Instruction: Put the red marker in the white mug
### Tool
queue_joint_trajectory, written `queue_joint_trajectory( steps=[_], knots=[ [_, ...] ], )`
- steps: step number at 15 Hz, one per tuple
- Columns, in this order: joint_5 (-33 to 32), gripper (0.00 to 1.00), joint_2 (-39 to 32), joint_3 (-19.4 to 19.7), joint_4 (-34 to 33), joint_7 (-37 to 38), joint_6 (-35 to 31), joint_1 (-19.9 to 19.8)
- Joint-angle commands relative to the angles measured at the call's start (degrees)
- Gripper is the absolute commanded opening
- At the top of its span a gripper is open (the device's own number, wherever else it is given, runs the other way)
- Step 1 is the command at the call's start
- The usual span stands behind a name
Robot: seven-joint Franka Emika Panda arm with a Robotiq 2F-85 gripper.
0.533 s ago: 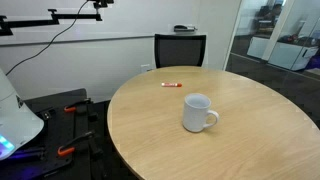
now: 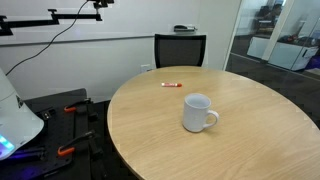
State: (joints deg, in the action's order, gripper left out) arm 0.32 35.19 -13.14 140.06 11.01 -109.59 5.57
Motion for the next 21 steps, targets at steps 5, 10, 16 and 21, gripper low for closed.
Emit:
queue_joint_trajectory(
  steps=[5, 10, 16, 21],
  knots=[
    [1.9, 1.00, -9.8, -0.7, -1.8, 12.5, -17.2, -1.7],
    [2.1, 1.00, -21.4, -0.7, -5.1, 24.4, -32.2, -4.0],
    [-3.7, 1.00, -36.6, 1.7, -13.1, 36.1, -40.0, -4.8],
    [-1.6, 1.00, -47.6, 5.7, -19.7, 33.7, -40.4, -1.7]
  ],
)
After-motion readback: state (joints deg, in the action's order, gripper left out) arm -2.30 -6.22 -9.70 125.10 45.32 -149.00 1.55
